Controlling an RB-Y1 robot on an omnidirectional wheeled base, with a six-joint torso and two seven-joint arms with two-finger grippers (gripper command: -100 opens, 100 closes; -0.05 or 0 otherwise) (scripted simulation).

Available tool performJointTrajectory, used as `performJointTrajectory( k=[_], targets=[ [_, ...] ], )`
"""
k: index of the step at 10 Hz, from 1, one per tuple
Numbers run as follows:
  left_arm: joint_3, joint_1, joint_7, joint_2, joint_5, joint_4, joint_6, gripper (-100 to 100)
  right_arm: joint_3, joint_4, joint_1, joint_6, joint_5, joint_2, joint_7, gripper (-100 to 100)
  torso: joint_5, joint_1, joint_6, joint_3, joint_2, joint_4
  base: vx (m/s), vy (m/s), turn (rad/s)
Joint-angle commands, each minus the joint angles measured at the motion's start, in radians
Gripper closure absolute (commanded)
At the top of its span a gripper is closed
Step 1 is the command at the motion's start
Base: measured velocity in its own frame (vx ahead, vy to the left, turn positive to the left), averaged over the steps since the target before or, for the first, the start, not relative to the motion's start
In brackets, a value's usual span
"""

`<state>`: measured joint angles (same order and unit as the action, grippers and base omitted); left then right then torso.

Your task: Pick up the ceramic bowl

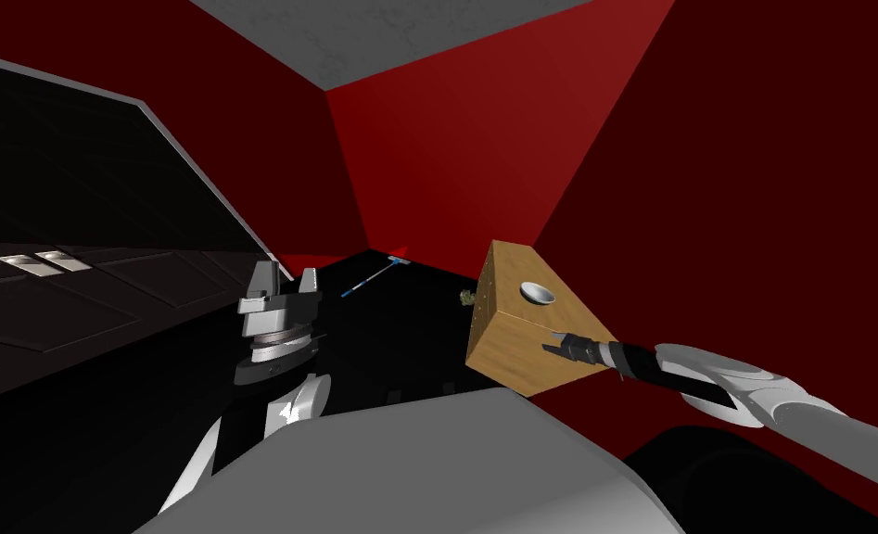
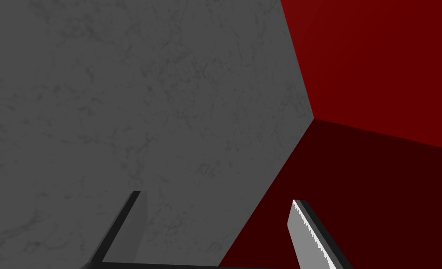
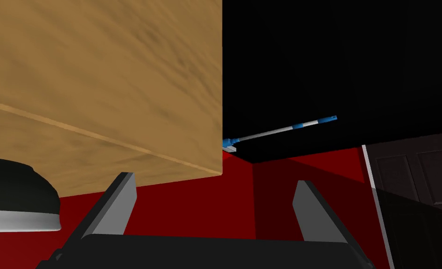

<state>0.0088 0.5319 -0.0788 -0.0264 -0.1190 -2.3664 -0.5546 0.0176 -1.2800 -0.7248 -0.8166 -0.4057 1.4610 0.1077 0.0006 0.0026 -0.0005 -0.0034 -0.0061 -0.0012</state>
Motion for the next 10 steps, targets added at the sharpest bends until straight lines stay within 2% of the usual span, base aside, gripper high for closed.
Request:
performJointTrajectory(
  k=[1, 2, 3, 6, 7, 9, 10],
  targets=[
    [0.0, 0.0, 0.0, 0.0, 0.0, 0.0, 0.0, 0, 0.002, 0.009, -0.015, 0.009, -0.005, 0.029, 0.006, -100, 0.0, 0.0, 0.0, 0.0, 0.0, 0.0, 0.075, 0.034, 0.042],
    [0.0, 0.0, 0.0, 0.0, 0.0, 0.0, 0.0, 0, -0.016, 0.047, -0.011, 0.017, -0.021, 0.067, 0.013, -100, 0.0, 0.0, 0.0, 0.0, 0.001, 0.0, 0.085, 0.027, 0.081],
    [0.0, 0.0, 0.0, 0.0, 0.0, 0.0, 0.0, 0, -0.016, 0.047, -0.011, 0.017, -0.021, 0.072, 0.013, -100, 0.0, -0.001, 0.0, 0.0, 0.0, 0.0, 0.079, 0.016, 0.045],
    [0.0, 0.0, 0.0, 0.0, 0.0, 0.0, 0.0, 0, -0.077, 0.143, 0.002, 0.043, -0.063, 0.17, 0.03, -100, 0.0, -0.001, 0.0, -0.002, -0.004, -0.001, 0.149, 0.024, 0.116],
    [0.0, 0.0, 0.0, 0.0, 0.0, 0.0, 0.0, 0, -0.077, 0.151, 0.002, 0.043, -0.063, 0.179, 0.03, -100, 0.0, -0.001, 0.0, -0.003, -0.006, -0.001, 0.119, 0.031, 0.034],
    [0.0, 0.0, 0.0, 0.0, 0.0, 0.0, 0.0, 0, -0.121, 0.207, 0.012, 0.061, -0.086, 0.231, 0.039, -100, 0.0, -0.001, 0.0, -0.001, -0.002, -0.001, 0.127, 0.01, 0.101],
    [0.0, 0.0, 0.0, 0.0, 0.0, 0.0, 0.0, 0, -0.121, 0.208, 0.012, 0.061, -0.086, 0.231, 0.039, -100, 0.0, -0.002, 0.0, -0.002, -0.003, -0.001, 0.109, -0.013, 0.044]
  ],
)
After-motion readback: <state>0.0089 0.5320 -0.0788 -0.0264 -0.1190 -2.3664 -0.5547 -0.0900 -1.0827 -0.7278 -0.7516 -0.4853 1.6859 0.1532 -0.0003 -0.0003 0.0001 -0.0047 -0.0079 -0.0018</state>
